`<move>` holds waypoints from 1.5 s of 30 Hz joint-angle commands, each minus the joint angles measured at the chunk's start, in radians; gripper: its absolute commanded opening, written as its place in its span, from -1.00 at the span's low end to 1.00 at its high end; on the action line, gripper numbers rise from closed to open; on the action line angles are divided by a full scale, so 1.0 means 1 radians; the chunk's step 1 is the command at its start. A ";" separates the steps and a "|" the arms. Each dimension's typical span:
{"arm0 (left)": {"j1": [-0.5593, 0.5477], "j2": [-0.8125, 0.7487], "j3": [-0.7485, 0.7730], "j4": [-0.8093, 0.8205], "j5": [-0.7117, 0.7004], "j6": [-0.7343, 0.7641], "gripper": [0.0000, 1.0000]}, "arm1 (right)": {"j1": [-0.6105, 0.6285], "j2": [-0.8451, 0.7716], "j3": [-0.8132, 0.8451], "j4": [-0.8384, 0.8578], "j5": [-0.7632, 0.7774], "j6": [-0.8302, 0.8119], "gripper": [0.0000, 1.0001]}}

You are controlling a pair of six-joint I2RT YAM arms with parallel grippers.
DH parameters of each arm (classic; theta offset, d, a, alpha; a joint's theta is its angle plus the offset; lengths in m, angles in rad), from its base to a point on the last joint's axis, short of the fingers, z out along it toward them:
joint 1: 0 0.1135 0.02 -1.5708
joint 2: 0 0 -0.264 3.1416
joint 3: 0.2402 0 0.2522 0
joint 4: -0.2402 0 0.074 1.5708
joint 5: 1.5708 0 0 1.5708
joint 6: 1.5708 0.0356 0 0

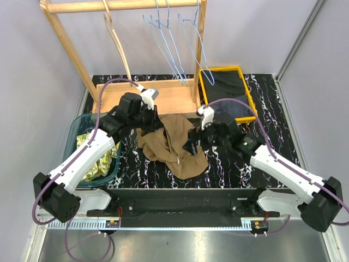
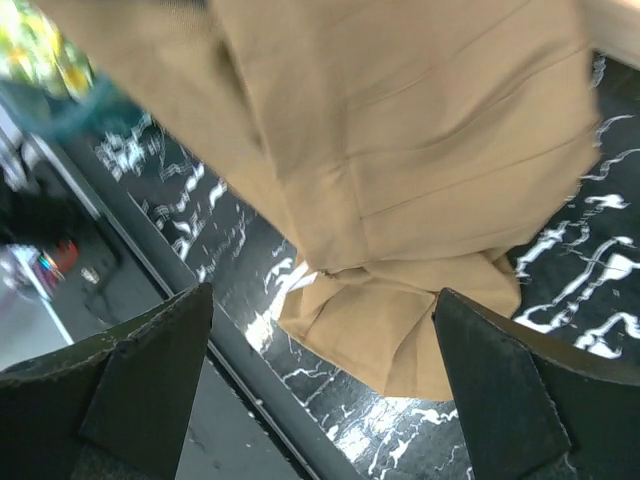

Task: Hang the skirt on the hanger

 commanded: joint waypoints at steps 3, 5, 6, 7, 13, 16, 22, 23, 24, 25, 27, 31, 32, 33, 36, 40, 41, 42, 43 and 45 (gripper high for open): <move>-0.008 -0.039 -0.001 0.032 -0.043 0.034 -1.00 | 0.128 0.094 -0.055 0.206 0.200 -0.073 0.99; -0.008 -0.041 0.000 0.023 -0.051 0.034 -1.00 | 0.176 0.161 -0.069 0.255 0.269 -0.074 0.99; -0.008 -0.042 0.000 0.020 -0.051 0.034 -1.00 | 0.193 0.186 -0.071 0.275 0.298 -0.076 0.99; -0.008 -0.044 0.000 0.015 -0.056 0.032 -1.00 | 0.210 0.212 -0.071 0.311 0.341 -0.070 1.00; -0.009 -0.082 -0.017 0.006 -0.079 0.028 -1.00 | 0.245 0.390 -0.029 0.361 0.556 0.038 0.80; -0.009 -0.099 -0.023 -0.016 -0.103 0.034 -1.00 | 0.245 0.407 -0.022 0.298 0.642 0.085 0.47; -0.009 -0.127 -0.056 -0.042 -0.155 0.048 -1.00 | 0.245 0.318 0.024 0.148 0.771 0.113 -0.72; -0.009 -0.131 -0.070 -0.048 -0.164 0.055 -1.00 | 0.245 0.294 0.044 0.120 0.774 0.110 -0.82; -0.009 -0.136 -0.076 -0.059 -0.195 0.060 -1.00 | 0.245 0.286 0.088 0.059 0.783 0.108 -0.93; -0.009 -0.147 -0.083 -0.063 -0.213 0.069 -1.00 | 0.244 0.269 0.113 0.027 0.804 0.110 -1.00; -0.009 -0.159 -0.084 -0.079 -0.255 0.071 -1.00 | 0.245 0.252 0.187 -0.053 0.829 0.105 -1.00; -0.009 -0.191 -0.024 -0.137 -0.339 0.089 -1.00 | 0.245 0.174 0.300 -0.122 0.887 0.059 -1.00; -0.009 -0.197 0.018 -0.148 -0.356 0.104 -1.00 | 0.245 0.160 0.326 -0.130 0.895 0.032 -1.00; -0.009 -0.203 0.040 -0.160 -0.387 0.112 -1.00 | 0.247 0.146 0.378 -0.147 0.904 0.018 -1.00; -0.009 -0.217 0.143 -0.221 -0.433 0.146 -1.00 | 0.245 0.093 0.478 -0.164 0.943 -0.033 -1.00; -0.009 -0.225 0.259 -0.267 -0.436 0.183 -1.00 | 0.245 0.025 0.578 -0.165 0.934 -0.076 -1.00; -0.009 -0.228 0.294 -0.270 -0.430 0.189 -1.00 | 0.245 0.020 0.593 -0.167 0.927 -0.091 -1.00; -0.008 -0.231 0.308 -0.273 -0.413 0.192 -1.00 | 0.245 0.013 0.615 -0.165 0.921 -0.097 -1.00; -0.009 -0.233 0.321 -0.273 -0.404 0.193 -1.00 | 0.245 0.004 0.621 -0.168 0.918 -0.102 -1.00; -0.009 -0.230 0.342 -0.270 -0.378 0.196 -1.00 | 0.245 -0.006 0.621 -0.168 0.918 -0.102 -1.00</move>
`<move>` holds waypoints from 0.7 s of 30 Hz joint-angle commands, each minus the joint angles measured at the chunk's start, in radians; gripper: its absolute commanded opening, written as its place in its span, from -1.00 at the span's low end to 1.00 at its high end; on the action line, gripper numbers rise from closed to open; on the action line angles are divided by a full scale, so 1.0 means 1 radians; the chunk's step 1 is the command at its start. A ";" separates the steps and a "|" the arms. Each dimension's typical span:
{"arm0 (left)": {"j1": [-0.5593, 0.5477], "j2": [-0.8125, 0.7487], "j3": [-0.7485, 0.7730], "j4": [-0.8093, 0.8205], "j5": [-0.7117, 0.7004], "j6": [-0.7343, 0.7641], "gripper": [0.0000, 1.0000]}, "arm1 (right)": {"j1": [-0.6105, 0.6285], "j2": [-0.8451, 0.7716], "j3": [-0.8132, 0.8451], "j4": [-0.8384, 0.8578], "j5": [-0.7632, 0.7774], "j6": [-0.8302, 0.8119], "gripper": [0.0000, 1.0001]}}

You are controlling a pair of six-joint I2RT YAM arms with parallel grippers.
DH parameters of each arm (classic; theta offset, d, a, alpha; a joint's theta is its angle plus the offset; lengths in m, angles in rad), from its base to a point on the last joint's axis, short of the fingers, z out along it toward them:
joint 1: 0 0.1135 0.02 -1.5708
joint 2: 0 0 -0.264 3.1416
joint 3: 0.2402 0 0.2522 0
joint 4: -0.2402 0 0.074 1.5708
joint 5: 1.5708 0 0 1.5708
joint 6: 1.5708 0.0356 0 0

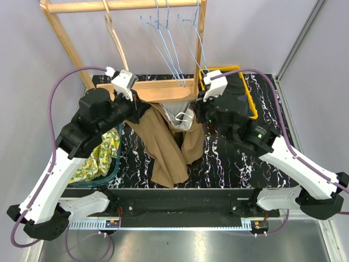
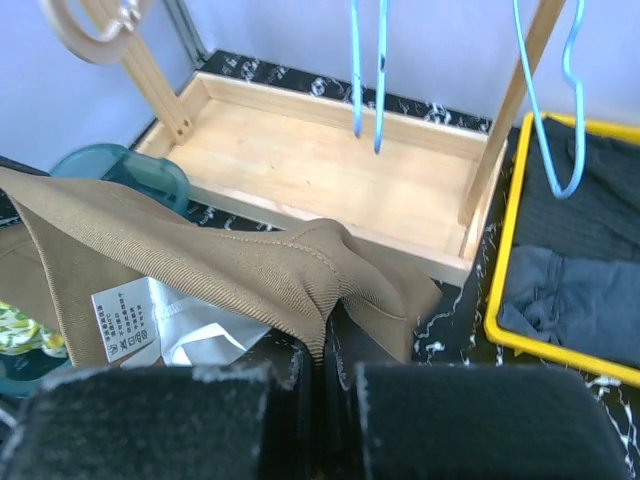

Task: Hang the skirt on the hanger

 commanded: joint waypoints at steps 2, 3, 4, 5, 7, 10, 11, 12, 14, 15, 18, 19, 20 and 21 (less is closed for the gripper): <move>0.046 -0.024 0.064 -0.128 -0.182 0.074 -1.00 | -0.035 -0.132 0.063 -0.023 0.183 -0.032 -1.00; 0.046 -0.015 0.070 -0.120 -0.200 0.074 -1.00 | -0.036 -0.139 0.040 -0.023 0.188 -0.026 -1.00; 0.046 -0.010 0.076 -0.119 -0.217 0.073 -1.00 | -0.036 -0.146 0.027 -0.025 0.188 -0.019 -1.00; 0.046 -0.003 0.089 -0.115 -0.236 0.076 -1.00 | -0.036 -0.149 0.017 -0.026 0.190 -0.006 -1.00; 0.046 0.013 0.103 -0.109 -0.242 0.073 -1.00 | -0.036 -0.160 -0.019 -0.049 0.205 0.015 -1.00; 0.046 0.019 0.046 -0.102 -0.210 0.057 -1.00 | -0.038 -0.188 -0.097 -0.098 0.220 0.076 -1.00; 0.046 0.017 0.012 -0.097 -0.194 0.048 -1.00 | -0.036 -0.198 -0.126 -0.109 0.222 0.118 -1.00; 0.044 0.010 -0.032 -0.080 -0.153 0.022 -1.00 | -0.036 -0.215 -0.191 -0.124 0.216 0.141 -1.00; 0.046 0.008 -0.190 -0.036 -0.095 -0.013 -1.00 | -0.038 -0.225 -0.294 -0.152 0.210 0.208 -1.00; 0.046 0.014 -0.242 -0.024 -0.075 -0.053 -1.00 | -0.041 -0.225 -0.328 -0.157 0.187 0.225 -1.00; 0.034 0.043 -0.456 0.029 -0.043 -0.131 -1.00 | -0.085 -0.197 -0.440 -0.164 0.110 0.285 -1.00; 0.032 0.051 -0.492 0.045 -0.035 -0.150 -1.00 | -0.102 -0.189 -0.463 -0.161 0.089 0.310 -1.00; 0.026 0.066 -0.524 0.081 -0.029 -0.167 -1.00 | -0.151 -0.182 -0.508 -0.135 0.061 0.313 -1.00; 0.024 0.074 -0.573 0.099 -0.027 -0.202 -1.00 | -0.173 -0.163 -0.531 -0.115 0.005 0.311 -1.00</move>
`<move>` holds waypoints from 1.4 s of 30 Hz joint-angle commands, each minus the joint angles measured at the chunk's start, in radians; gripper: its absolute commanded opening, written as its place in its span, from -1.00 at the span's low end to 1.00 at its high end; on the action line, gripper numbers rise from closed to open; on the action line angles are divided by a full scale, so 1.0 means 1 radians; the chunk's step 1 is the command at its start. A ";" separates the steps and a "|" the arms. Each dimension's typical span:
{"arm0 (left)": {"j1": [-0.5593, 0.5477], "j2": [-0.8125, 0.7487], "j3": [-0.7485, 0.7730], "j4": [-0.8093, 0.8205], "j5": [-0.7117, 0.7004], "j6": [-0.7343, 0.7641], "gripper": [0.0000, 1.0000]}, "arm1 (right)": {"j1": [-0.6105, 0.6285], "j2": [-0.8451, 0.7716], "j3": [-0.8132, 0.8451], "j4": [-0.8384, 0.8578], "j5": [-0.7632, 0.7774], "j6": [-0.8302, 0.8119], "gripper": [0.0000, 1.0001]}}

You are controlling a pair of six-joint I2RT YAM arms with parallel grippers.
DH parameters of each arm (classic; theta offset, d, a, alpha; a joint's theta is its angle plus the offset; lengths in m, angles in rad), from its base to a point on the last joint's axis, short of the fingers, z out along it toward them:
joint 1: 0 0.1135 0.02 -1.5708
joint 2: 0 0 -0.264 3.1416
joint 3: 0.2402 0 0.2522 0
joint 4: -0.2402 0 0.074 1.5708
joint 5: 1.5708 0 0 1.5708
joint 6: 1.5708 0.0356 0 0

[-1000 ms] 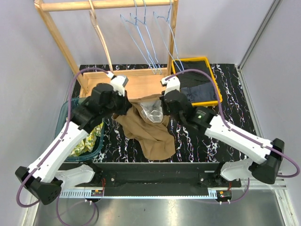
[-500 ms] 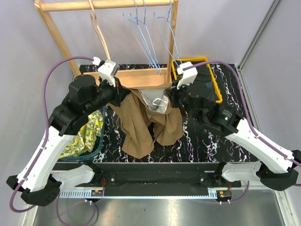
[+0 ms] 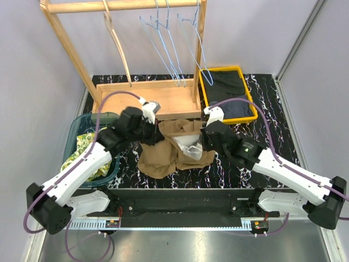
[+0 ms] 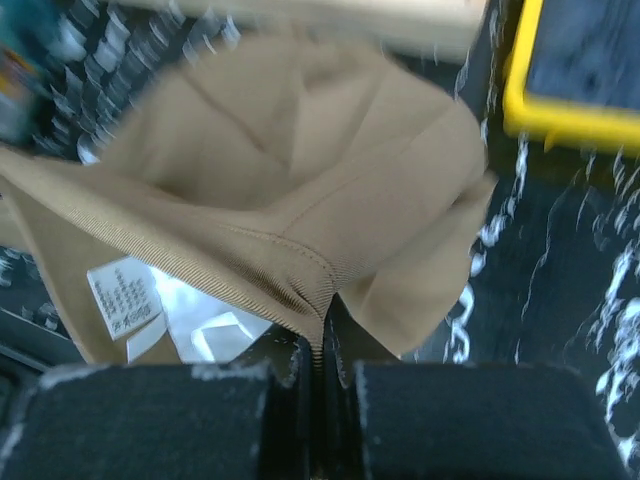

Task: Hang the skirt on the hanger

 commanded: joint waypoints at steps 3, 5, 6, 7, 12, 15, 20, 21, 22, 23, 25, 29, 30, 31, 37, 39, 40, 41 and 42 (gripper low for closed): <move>0.033 0.046 -0.204 0.012 -0.186 -0.127 -1.00 | -0.203 0.018 -0.146 0.026 -0.001 0.064 -1.00; 0.030 0.054 -0.229 0.048 -0.197 -0.141 -1.00 | -0.222 0.044 -0.173 0.081 -0.024 0.047 -1.00; 0.027 0.055 -0.253 0.064 -0.191 -0.153 -1.00 | -0.228 0.074 -0.181 0.098 -0.048 0.040 -1.00; 0.024 0.057 -0.264 0.079 -0.179 -0.156 -1.00 | -0.229 0.090 -0.186 0.127 -0.070 0.023 -1.00; 0.002 0.077 -0.307 0.132 -0.167 -0.178 -0.99 | -0.230 0.194 -0.206 0.205 -0.150 0.001 -1.00; 0.001 0.056 -0.277 0.106 -0.167 -0.163 -0.30 | -0.230 0.228 -0.207 0.224 -0.183 0.006 -1.00; -0.001 -0.050 -0.170 0.041 -0.152 -0.100 0.36 | -0.230 0.230 -0.215 0.224 -0.203 0.018 -0.97; 0.001 -0.064 -0.157 0.039 -0.130 -0.087 0.38 | -0.230 0.226 -0.216 0.225 -0.205 0.023 -0.96; 0.001 -0.089 -0.145 0.036 -0.090 -0.080 0.41 | -0.230 0.223 -0.216 0.224 -0.207 0.024 -0.95; 0.001 -0.098 -0.125 0.036 -0.076 -0.066 0.45 | -0.231 0.217 -0.216 0.225 -0.222 0.021 -0.91; 0.001 -0.118 -0.108 0.038 -0.052 -0.055 0.47 | -0.230 0.211 -0.210 0.224 -0.255 0.013 -0.72; 0.001 -0.115 -0.086 0.049 -0.067 -0.046 0.49 | -0.230 0.162 -0.196 0.206 -0.308 -0.013 0.24; 0.001 -0.103 -0.086 0.058 -0.052 -0.050 0.49 | -0.231 0.151 -0.186 0.187 -0.312 -0.014 0.38; 0.001 -0.096 -0.094 0.065 -0.041 -0.058 0.49 | -0.230 0.129 -0.178 0.175 -0.312 -0.017 0.40; -0.001 -0.060 -0.111 0.139 0.040 -0.099 0.33 | -0.231 0.053 -0.080 0.051 -0.277 -0.033 0.52; -0.004 -0.055 -0.112 0.162 0.065 -0.106 0.29 | -0.228 0.045 -0.040 0.017 -0.285 -0.040 0.52; -0.007 -0.052 -0.117 0.168 0.066 -0.112 0.26 | -0.225 0.039 -0.028 0.006 -0.295 -0.043 0.52; -0.007 -0.049 -0.122 0.173 0.068 -0.112 0.22 | -0.219 0.036 -0.017 -0.001 -0.294 -0.048 0.52; -0.010 -0.043 -0.128 0.182 0.067 -0.115 0.20 | -0.202 0.033 0.000 -0.011 -0.294 -0.051 0.51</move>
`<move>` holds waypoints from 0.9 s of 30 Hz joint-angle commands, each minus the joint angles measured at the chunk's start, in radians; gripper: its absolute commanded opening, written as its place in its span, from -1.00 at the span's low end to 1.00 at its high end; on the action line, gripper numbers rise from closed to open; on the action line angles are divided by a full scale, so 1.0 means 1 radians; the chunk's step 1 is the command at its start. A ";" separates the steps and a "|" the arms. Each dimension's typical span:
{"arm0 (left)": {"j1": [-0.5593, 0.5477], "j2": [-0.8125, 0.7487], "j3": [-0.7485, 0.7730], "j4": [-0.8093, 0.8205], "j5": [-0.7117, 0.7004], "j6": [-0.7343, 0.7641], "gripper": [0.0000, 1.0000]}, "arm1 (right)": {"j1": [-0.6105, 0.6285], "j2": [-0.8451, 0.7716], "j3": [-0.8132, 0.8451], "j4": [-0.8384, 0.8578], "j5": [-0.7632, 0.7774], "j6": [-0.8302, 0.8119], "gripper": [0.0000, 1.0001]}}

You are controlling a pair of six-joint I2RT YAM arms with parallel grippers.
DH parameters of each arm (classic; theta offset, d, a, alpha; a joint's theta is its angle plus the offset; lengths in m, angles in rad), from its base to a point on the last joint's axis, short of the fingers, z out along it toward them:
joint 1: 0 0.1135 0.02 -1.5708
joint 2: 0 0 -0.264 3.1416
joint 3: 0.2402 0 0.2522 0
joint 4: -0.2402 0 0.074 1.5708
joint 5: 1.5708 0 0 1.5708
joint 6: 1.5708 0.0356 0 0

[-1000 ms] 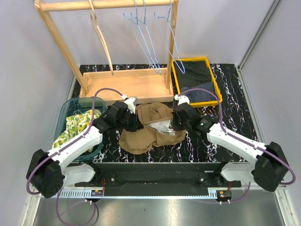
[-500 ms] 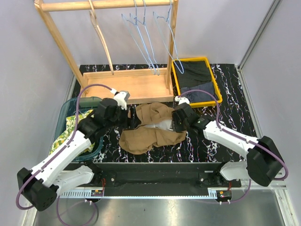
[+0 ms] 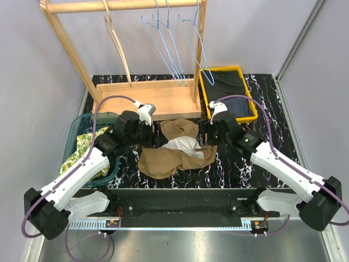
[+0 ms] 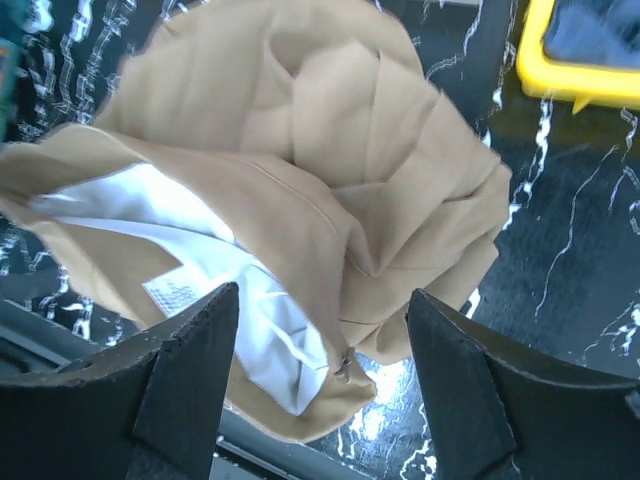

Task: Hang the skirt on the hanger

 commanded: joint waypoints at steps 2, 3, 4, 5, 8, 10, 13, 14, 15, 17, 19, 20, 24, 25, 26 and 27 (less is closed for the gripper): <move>-0.008 0.029 -0.032 0.112 0.052 -0.026 0.10 | 0.052 -0.037 0.100 -0.066 -0.006 -0.040 0.41; -0.011 0.036 -0.042 0.130 0.052 -0.031 0.07 | 0.087 -0.034 0.106 -0.064 -0.009 -0.042 0.35; -0.011 0.044 -0.063 0.139 0.049 -0.041 0.01 | 0.105 -0.023 0.110 -0.063 -0.011 -0.045 0.27; -0.011 0.062 -0.071 0.150 0.049 -0.046 -0.02 | 0.121 -0.013 0.113 -0.061 -0.014 -0.045 0.15; -0.018 0.099 -0.105 0.181 0.044 -0.060 -0.16 | 0.153 0.049 0.106 -0.044 -0.035 -0.016 -0.23; -0.024 0.111 -0.121 0.190 0.044 -0.070 -0.28 | 0.159 0.090 0.080 -0.032 -0.050 0.010 -0.41; -0.039 0.104 -0.157 0.188 0.062 -0.089 -0.63 | 0.170 0.110 0.034 -0.009 -0.076 0.056 -0.77; -0.042 0.087 -0.169 0.190 0.064 -0.093 -0.70 | 0.178 0.109 0.018 -0.001 -0.092 0.069 -0.83; -0.044 0.078 -0.187 0.199 0.079 -0.098 -0.89 | 0.181 0.103 -0.018 0.017 -0.106 0.081 -0.95; -0.044 0.063 -0.243 0.207 0.098 -0.112 -1.00 | 0.185 0.077 -0.076 0.045 -0.147 0.116 -1.00; -0.044 0.059 -0.301 0.219 0.104 -0.130 -1.00 | 0.185 0.057 -0.116 0.060 -0.185 0.147 -1.00; -0.044 0.058 -0.318 0.233 0.102 -0.139 -1.00 | 0.185 0.057 -0.147 0.068 -0.188 0.155 -1.00; -0.045 0.062 -0.381 0.265 0.092 -0.184 -1.00 | 0.185 0.084 -0.196 0.068 -0.146 0.184 -1.00; -0.045 0.061 -0.387 0.271 0.087 -0.187 -1.00 | 0.185 0.090 -0.202 0.068 -0.144 0.201 -1.00; -0.045 0.065 -0.388 0.274 0.073 -0.189 -1.00 | 0.185 0.099 -0.207 0.066 -0.112 0.205 -1.00; -0.045 0.069 -0.392 0.274 0.061 -0.192 -1.00 | 0.185 0.119 -0.209 0.066 -0.078 0.210 -1.00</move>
